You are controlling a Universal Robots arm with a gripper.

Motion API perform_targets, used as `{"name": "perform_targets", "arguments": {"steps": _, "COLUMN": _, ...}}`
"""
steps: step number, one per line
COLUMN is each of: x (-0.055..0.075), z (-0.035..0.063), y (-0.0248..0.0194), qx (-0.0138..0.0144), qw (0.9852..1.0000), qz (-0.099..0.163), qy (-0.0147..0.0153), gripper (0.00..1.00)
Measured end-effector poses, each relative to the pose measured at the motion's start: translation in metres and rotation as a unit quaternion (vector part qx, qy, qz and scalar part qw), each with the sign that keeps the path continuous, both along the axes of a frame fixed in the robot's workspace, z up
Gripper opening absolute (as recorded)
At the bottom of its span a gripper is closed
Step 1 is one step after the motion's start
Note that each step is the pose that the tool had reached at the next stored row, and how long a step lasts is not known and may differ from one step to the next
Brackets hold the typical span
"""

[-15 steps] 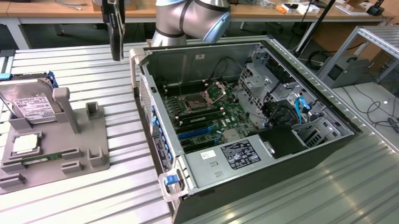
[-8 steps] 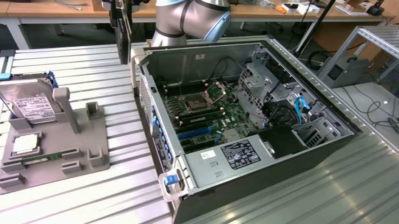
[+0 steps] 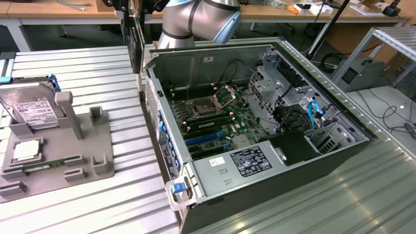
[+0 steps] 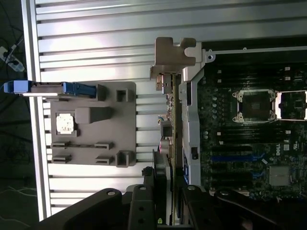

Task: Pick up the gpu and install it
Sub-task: 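Pick up the gpu and move the gpu toward the slot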

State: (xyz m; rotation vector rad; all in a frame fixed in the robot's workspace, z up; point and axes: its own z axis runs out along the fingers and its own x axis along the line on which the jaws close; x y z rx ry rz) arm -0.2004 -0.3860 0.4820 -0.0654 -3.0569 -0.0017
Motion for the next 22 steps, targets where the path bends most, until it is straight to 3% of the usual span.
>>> {"name": "perform_targets", "arguments": {"steps": 7, "x": 0.006, "z": -0.0071, "y": -0.0079, "qx": 0.0001, "qw": 1.0, "qz": 0.0, "qy": 0.0023, "gripper": 0.27}}
{"name": "perform_targets", "arguments": {"steps": 11, "x": 0.009, "z": -0.0119, "y": -0.0204, "qx": 0.0001, "qw": 1.0, "qz": 0.0, "qy": 0.0035, "gripper": 0.27}}
{"name": "perform_targets", "arguments": {"steps": 13, "x": 0.011, "z": -0.0136, "y": -0.024, "qx": 0.0002, "qw": 1.0, "qz": 0.0, "qy": 0.0042, "gripper": 0.27}}
{"name": "perform_targets", "arguments": {"steps": 17, "x": 0.022, "z": -0.0171, "y": -0.0274, "qx": 0.0001, "qw": 1.0, "qz": 0.0, "qy": 0.0078, "gripper": 0.27}}
{"name": "perform_targets", "arguments": {"steps": 22, "x": 0.047, "z": -0.0218, "y": -0.0291, "qx": 0.0001, "qw": 0.9999, "qz": 0.0, "qy": 0.0139, "gripper": 0.27}}
